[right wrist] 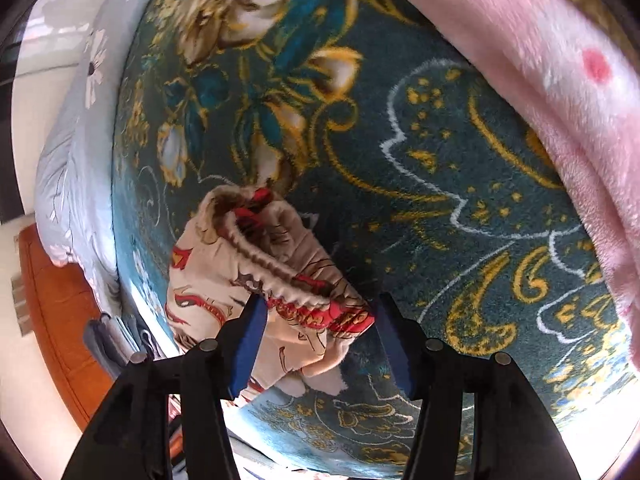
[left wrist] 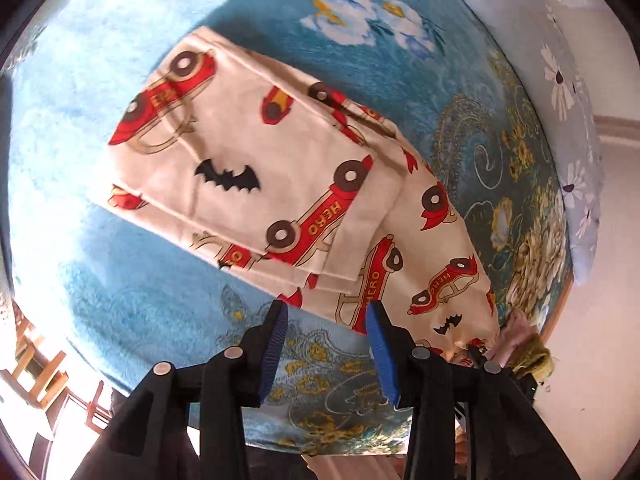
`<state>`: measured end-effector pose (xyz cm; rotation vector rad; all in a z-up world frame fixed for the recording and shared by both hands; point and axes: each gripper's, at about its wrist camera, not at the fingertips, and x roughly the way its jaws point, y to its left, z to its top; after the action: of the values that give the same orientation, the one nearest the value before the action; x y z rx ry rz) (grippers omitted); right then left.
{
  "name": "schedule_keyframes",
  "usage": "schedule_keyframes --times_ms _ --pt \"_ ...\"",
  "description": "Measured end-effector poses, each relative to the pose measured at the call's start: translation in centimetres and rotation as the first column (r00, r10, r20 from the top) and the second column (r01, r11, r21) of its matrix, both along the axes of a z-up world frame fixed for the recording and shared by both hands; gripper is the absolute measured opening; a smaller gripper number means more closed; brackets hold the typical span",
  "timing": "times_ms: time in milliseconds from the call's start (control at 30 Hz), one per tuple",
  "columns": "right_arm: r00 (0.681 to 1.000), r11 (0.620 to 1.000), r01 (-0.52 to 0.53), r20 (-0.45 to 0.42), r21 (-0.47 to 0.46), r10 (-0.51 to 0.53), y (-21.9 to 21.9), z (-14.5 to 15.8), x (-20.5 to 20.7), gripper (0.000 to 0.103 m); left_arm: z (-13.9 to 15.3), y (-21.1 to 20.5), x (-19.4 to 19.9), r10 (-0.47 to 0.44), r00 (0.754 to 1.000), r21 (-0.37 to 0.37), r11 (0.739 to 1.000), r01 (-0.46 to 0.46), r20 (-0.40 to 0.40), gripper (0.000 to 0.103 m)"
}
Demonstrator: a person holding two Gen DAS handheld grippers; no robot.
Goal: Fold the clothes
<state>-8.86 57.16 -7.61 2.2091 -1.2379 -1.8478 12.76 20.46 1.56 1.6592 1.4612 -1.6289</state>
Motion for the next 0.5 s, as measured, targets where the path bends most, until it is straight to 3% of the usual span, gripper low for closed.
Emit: schedule_keyframes --times_ms 167,233,300,433,500 --pt "0.993 0.993 0.119 0.017 -0.007 -0.119 0.4 -0.5 0.7 0.059 0.9 -1.8 2.1 0.045 0.999 0.017 0.999 -0.045 -0.002 0.049" --pt "0.992 0.992 0.122 0.015 0.001 -0.122 0.1 -0.3 0.7 0.051 1.3 -2.6 3.0 0.063 0.998 0.024 0.998 -0.063 -0.002 0.05" --pt "0.991 0.991 0.137 0.013 0.001 -0.137 -0.2 0.0 0.8 0.033 1.6 -3.3 3.9 0.082 0.997 0.031 0.996 -0.081 -0.003 0.05" --pt "0.99 0.99 0.137 -0.047 0.043 -0.135 -1.7 2.3 0.6 0.024 2.3 -4.8 5.6 0.118 0.993 0.045 0.992 -0.117 -0.003 0.05" --pt "0.991 0.992 0.089 -0.111 0.085 -0.079 -3.2 4.6 0.2 0.023 2.7 -5.5 6.4 0.136 0.991 0.052 0.989 -0.135 -0.003 0.05"
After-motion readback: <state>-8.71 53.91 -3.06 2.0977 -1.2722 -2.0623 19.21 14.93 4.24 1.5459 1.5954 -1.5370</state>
